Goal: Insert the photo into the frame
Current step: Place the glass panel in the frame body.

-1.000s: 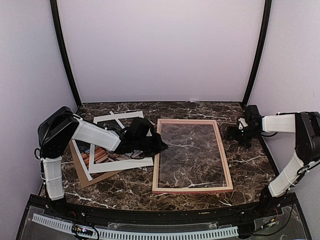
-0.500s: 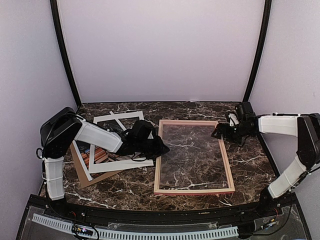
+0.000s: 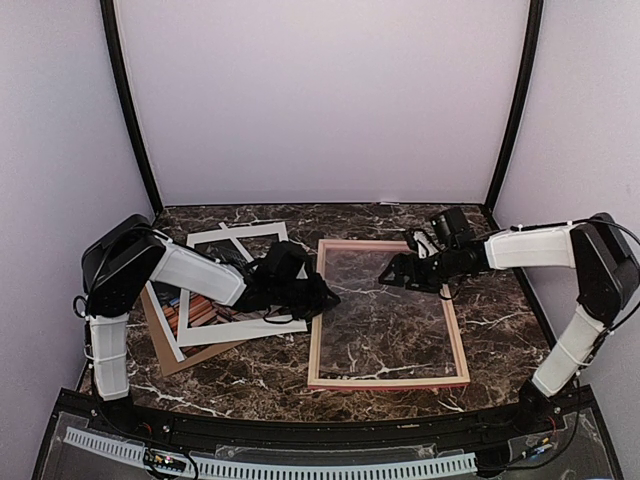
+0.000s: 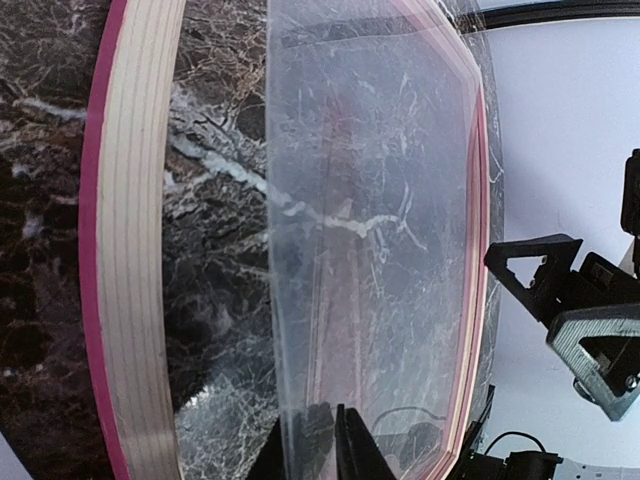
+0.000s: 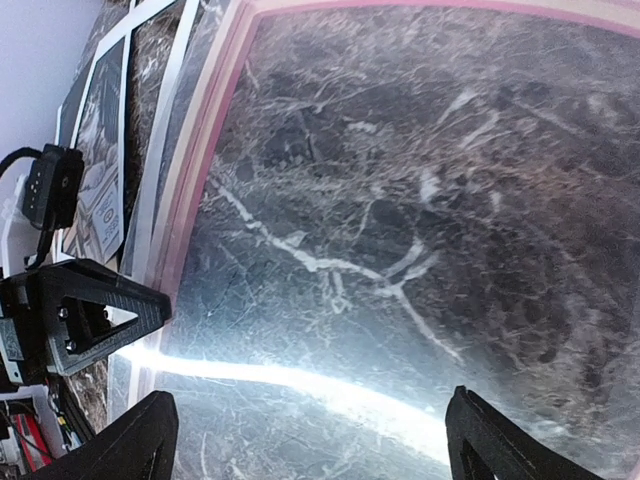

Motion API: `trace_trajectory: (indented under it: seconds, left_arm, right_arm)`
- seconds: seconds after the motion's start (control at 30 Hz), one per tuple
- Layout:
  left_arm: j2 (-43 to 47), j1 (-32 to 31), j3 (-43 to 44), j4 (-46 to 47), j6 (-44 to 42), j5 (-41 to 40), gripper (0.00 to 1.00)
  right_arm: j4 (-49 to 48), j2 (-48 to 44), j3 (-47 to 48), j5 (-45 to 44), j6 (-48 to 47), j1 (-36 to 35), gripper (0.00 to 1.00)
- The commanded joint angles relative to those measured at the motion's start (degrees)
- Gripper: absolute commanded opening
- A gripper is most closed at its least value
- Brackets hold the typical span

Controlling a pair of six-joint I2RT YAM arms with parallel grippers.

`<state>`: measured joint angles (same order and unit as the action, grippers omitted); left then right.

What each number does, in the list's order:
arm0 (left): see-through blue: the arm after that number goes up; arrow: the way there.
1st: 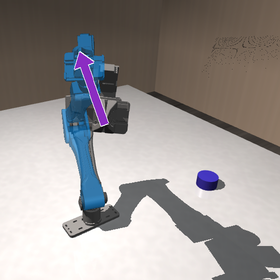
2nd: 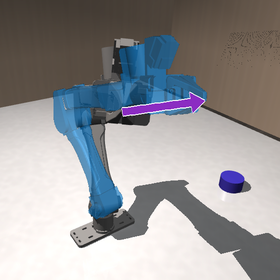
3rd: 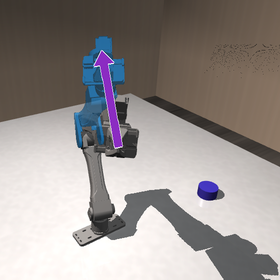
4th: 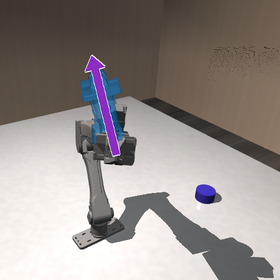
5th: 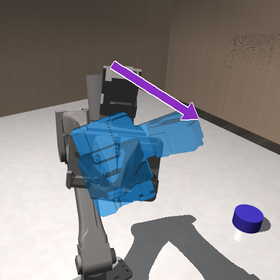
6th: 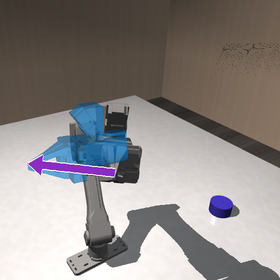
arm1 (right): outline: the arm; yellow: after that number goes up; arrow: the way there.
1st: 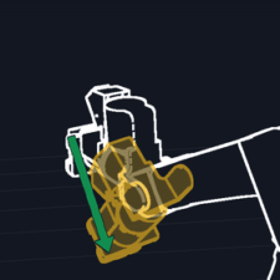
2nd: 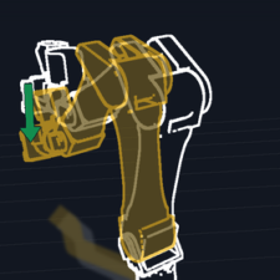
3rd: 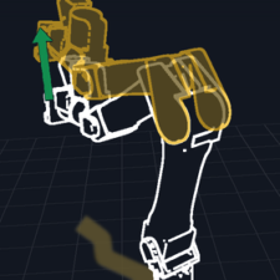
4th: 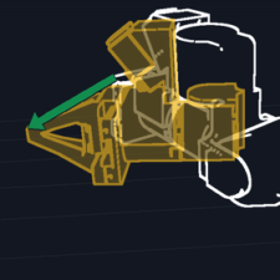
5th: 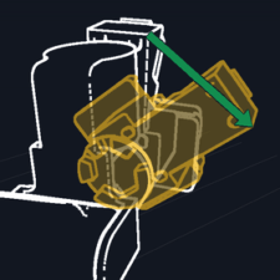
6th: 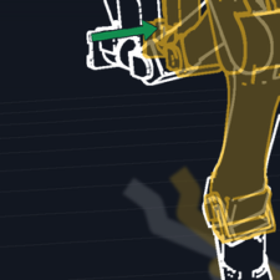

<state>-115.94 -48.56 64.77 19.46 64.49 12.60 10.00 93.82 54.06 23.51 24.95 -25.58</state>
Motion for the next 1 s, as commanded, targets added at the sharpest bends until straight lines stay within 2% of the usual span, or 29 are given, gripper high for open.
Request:
trace_trajectory:
  seconds: [0.0,0.3,0.67,0.97]
  left_arm:
    - [0.19,-0.59,1.73,-1.80,-1.06,0.17,0.14]
    - [0.19,-0.65,2.09,-2.24,-1.42,0.14,0.17]
    - [1.89,-0.69,1.70,-3.60,-2.81,-1.26,0.38]
    - [3.62,-0.70,1.07,-4.61,-3.78,-2.14,0.44]
  right_arm:
    - [-3.97,2.75,1.36,2.46,2.08,-2.27,0.94]
    - [-4.54,6.04,0.05,1.73,2.39,-2.79,0.93]
    - [-4.04,7.23,-1.15,0.46,2.08,-2.78,0.93]
    - [-3.26,7.98,-1.71,-0.64,1.86,-2.79,0.93]
